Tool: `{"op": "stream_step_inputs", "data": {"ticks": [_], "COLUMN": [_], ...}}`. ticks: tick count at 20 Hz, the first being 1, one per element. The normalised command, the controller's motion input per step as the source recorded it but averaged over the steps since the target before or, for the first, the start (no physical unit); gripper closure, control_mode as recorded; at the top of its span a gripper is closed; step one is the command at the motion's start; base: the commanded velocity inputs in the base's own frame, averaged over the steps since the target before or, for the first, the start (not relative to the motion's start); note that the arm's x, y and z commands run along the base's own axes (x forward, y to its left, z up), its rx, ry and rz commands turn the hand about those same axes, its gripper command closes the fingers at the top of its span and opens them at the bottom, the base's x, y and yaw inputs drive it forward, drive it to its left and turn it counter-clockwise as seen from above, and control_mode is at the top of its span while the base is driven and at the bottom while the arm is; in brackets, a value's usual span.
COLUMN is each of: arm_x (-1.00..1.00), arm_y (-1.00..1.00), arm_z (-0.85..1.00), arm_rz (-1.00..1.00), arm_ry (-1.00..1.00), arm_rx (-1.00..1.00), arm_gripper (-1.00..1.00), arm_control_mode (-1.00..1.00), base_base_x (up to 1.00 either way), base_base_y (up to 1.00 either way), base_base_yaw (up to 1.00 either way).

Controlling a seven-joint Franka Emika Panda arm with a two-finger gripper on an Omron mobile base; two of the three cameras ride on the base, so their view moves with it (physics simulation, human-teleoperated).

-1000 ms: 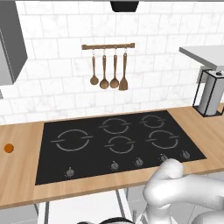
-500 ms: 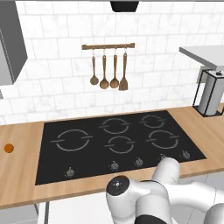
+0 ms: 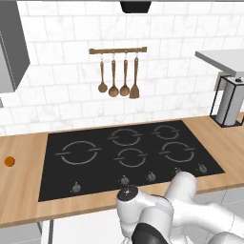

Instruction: Pick the pizza cutter from the drawer and place it on the counter.

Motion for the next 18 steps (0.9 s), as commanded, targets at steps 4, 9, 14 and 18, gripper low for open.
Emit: {"op": "stream_step_inputs", "data": {"ticks": [4, 9, 14, 18], "arm_x": [0.52, -0.01, 0.05, 0.01], "arm_y": [0.84, 0.57, 0.34, 0.47], "arm_z": [-0.13, -0.52, -0.52, -0.65], "arm_rz": [-0.13, -0.01, 0.00, 0.00], "arm_ry": [0.00, 0.20, 0.11, 0.11], "arm_rx": [-0.03, -0.08, -0.14, -0.16], "arm_gripper": [-1.00, -1.00, -1.00, -1.00], "arm_control_mode": [-1.00, -1.00, -1.00, -1.00], "base_base_x": [0.00, 0.00, 0.00, 0.00], "base_base_y": [0.00, 0.00, 0.00, 0.00], "base_base_yaw": [0.00, 0.00, 0.00, 0.00]}}
